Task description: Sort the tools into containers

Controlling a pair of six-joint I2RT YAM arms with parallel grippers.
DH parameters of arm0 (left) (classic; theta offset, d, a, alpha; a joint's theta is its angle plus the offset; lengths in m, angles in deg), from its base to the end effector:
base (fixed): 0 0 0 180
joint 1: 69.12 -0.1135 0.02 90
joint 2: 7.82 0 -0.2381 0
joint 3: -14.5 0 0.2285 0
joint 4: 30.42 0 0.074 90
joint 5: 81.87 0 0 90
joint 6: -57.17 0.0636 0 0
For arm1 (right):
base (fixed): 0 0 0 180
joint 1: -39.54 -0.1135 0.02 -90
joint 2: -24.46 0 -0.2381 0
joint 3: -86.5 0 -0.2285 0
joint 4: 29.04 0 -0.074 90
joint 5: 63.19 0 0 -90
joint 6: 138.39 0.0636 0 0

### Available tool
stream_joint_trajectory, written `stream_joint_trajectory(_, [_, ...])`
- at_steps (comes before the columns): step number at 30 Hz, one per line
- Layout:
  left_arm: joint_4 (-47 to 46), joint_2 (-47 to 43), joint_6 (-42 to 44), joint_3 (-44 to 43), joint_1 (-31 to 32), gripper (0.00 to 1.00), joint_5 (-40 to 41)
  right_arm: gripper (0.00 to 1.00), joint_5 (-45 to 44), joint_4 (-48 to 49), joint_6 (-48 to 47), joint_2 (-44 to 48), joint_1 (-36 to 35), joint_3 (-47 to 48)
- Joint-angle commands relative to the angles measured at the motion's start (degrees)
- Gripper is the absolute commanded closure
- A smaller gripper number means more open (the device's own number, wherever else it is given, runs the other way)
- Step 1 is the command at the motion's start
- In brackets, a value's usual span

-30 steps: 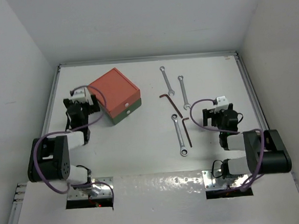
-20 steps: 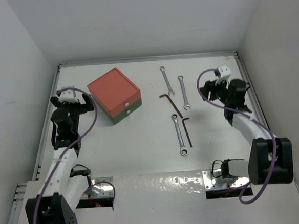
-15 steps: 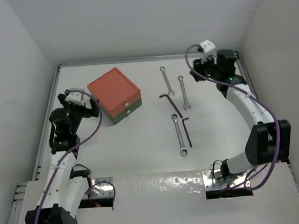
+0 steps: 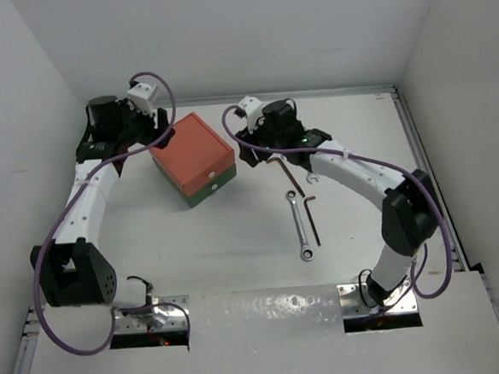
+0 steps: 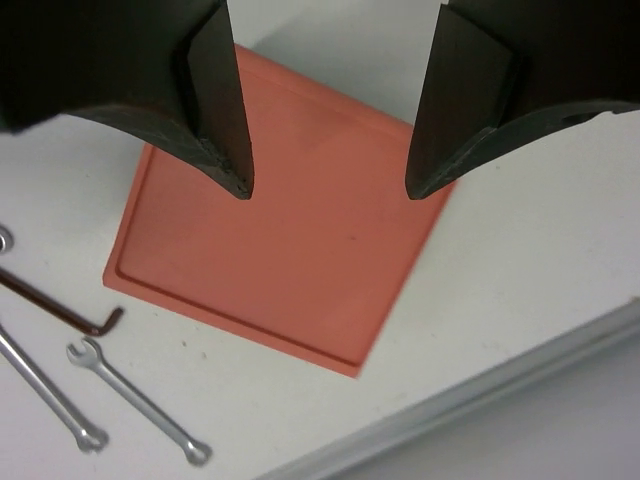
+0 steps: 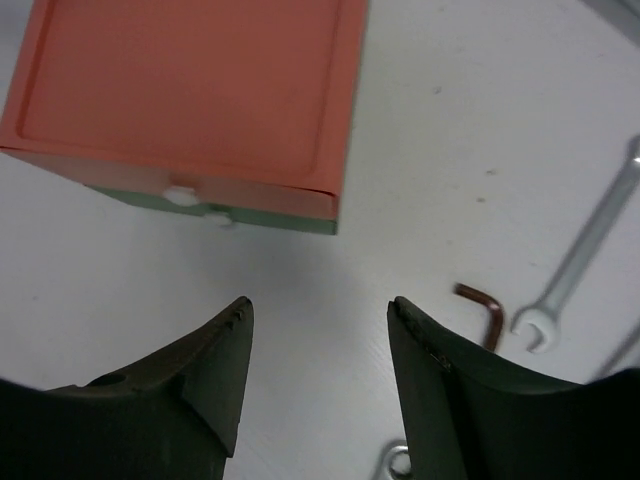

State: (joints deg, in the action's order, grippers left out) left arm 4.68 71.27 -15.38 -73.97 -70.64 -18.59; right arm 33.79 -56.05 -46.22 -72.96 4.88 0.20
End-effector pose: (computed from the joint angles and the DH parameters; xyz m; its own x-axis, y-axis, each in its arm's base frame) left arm 0.3189 -0.0201 0.3278 -0.2995 0.2600 -0.9180 0.4938 0.8655 0.0840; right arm 0.3219 0.2319 0.2647 -0.4446 -0.2617 -0.8566 -0.6340 0.7675 0.0946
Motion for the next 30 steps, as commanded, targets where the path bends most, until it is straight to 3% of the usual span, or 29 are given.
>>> stream_joint_trajectory(1, [0.6, 2.81, -1.1, -0.84, 4.32, 0.4, 2.89, 0.44, -1.27, 4.75, 7.22, -2.94, -5.42, 1.24])
stream_joint_trajectory(4, [-0.1, 5.19, -5.31, -2.06, 6.44, 0.42, 8.34, 0.43, -1.71, 5.37, 8.81, -6.45, -7.97, 3.43])
stream_joint_trajectory(9, [-2.65, 8.45, -10.41, -2.95, 6.79, 0.45, 9.04, 0.42, -6.1, 6.6, 12.85, -11.37, -10.78, 6.6])
stream_joint_trajectory(16, [-7.57, 10.12, -13.67, 2.58, 6.97, 0.51, 11.78, 0.44, -10.05, 11.43, 12.94, -14.98, -13.86, 6.34])
stream_joint_trajectory(30, [-9.77, 10.38, -13.5, 8.74, 9.43, 0.62, 18.02, 0.54, -13.84, 14.16, 12.77, -17.09, -13.95, 7.66])
